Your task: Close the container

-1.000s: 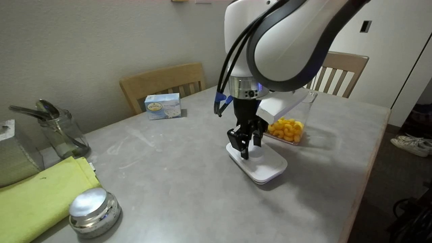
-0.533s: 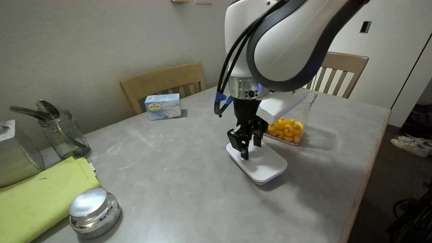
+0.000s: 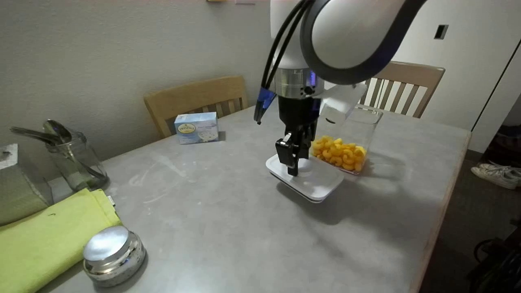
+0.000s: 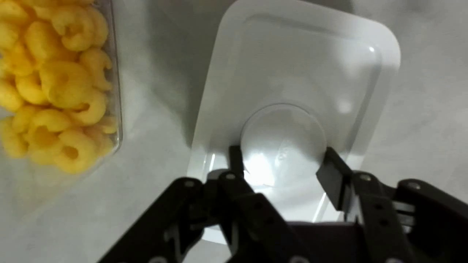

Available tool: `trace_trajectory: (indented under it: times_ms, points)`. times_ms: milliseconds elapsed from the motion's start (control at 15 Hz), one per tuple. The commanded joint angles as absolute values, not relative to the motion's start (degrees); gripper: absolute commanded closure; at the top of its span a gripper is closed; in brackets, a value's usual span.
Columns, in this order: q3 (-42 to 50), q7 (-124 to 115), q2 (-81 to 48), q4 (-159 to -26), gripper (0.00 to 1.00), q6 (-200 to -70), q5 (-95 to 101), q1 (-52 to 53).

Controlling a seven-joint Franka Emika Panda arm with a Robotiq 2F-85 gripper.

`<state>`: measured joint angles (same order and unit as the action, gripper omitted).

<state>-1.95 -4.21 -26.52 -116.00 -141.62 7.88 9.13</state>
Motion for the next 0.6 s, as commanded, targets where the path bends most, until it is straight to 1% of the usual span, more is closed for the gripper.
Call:
trace_trajectory:
  times_ms: [0,267,533]
  points:
    - [-3.71,4.65,-19.99,-118.74,0.72,-138.49,8.67,7.31]
    - [-5.00,13.60,-14.34,-118.75,0.72,-133.36,7.89,6.30]
    - [-4.78,17.35,-9.35,-118.14,0.72,-129.10,8.43,6.09]
